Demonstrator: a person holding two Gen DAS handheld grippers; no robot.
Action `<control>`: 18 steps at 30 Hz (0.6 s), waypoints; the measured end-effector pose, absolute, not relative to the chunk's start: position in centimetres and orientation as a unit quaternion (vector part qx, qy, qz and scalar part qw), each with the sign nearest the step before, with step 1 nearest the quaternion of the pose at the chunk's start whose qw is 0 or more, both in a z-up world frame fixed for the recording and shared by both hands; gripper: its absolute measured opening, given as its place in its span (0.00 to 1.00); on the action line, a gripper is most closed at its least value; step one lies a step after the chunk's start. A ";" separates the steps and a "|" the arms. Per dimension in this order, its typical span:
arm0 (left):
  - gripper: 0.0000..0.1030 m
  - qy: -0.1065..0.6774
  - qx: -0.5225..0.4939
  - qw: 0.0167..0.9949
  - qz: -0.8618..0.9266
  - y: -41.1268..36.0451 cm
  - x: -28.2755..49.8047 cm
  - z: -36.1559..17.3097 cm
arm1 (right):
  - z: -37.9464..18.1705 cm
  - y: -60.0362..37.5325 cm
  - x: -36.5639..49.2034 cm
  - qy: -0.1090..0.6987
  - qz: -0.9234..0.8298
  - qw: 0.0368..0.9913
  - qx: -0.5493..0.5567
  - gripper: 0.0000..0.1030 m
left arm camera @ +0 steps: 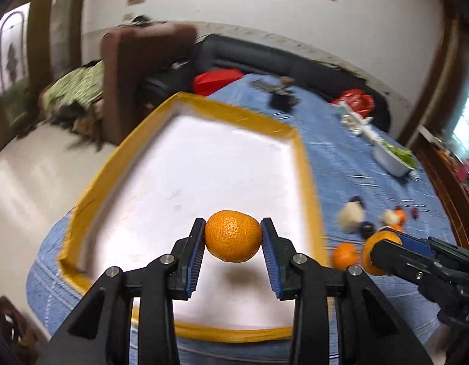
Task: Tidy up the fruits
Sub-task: 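Carry both oranges over the white tray and open both tools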
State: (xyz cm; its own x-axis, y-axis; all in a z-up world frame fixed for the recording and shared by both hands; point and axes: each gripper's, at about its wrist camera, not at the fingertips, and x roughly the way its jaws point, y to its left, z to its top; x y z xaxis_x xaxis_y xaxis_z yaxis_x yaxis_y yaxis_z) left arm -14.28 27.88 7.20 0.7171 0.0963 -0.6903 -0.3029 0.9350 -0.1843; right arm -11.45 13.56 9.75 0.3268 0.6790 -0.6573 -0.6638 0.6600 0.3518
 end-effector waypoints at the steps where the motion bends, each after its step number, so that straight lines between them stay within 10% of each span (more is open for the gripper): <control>1: 0.34 0.364 -0.148 0.912 0.116 28.5 -14.6 6.9 | 9.2 14.7 -11.3 0.417 0.414 0.809 0.004 0.36; 9: 0.35 0.371 -0.182 0.902 0.125 31.8 -16.3 6.4 | 5.2 20.6 -10.7 0.450 0.408 0.793 -0.047 0.37; 13: 0.56 0.361 -0.191 0.904 0.129 32.5 -17.1 7.0 | 5.2 20.6 -10.3 0.454 0.410 0.790 -0.037 0.41; 18: 0.58 0.351 -0.208 0.904 0.125 32.7 -17.4 8.1 | 7.3 18.4 -11.2 0.425 0.407 0.808 -0.027 0.42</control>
State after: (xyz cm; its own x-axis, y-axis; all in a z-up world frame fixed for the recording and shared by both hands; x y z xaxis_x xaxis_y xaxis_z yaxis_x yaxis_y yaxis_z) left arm -17.38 32.67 8.11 0.7218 0.0797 -0.6875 -0.3724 0.8820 -0.2888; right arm -11.22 18.37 7.31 0.3068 0.6347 -0.7093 -0.6806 0.6672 0.3026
